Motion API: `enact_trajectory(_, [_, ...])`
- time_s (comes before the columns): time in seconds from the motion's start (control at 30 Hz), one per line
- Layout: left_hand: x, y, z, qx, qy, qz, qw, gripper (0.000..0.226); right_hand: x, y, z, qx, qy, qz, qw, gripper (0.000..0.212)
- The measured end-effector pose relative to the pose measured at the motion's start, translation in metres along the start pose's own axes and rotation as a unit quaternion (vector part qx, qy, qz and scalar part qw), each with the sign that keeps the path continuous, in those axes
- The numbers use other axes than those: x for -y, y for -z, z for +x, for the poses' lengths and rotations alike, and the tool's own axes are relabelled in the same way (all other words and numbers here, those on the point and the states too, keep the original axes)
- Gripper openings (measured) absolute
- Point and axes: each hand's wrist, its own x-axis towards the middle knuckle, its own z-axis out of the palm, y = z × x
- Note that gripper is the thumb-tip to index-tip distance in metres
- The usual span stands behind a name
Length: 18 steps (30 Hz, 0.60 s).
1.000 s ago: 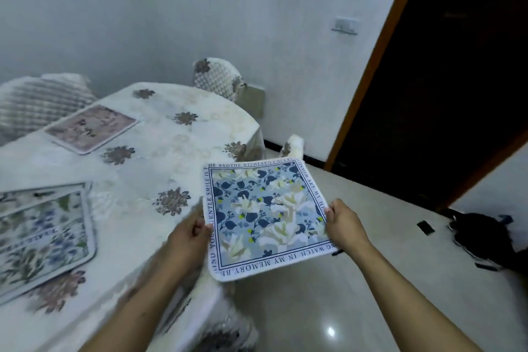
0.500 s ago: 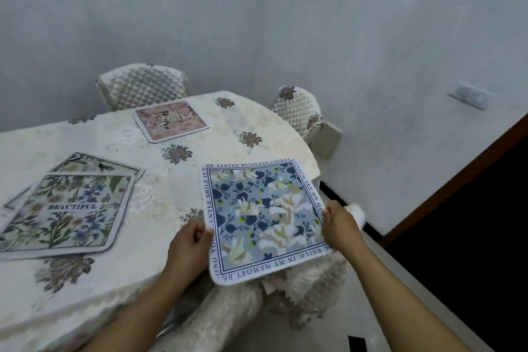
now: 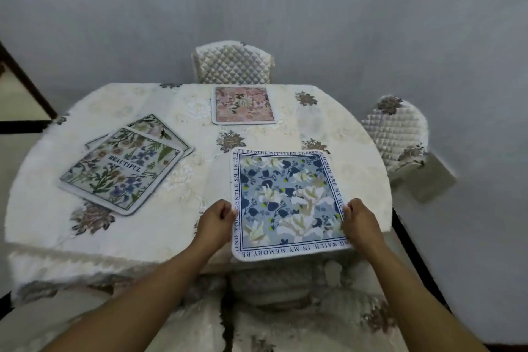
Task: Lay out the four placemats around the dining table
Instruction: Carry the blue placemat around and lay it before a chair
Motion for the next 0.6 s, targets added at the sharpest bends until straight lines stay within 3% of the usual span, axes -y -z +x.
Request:
enact_trajectory(0.3, [-0.016, -0.088, 0.063, -0.067, 0.041, 0.074, 0.994, 0.022, -0.066, -0.031, 0.120, 0.078, 0.062, 0.020, 0.995, 0.026])
enact_trajectory(0.6, [0.011, -0.131, 0.085, -0.079, 0.089, 0.114, 0.986, 0.022, -0.091, -0.069, 0.153, 0.134, 0.059, 0.010, 0.989, 0.027])
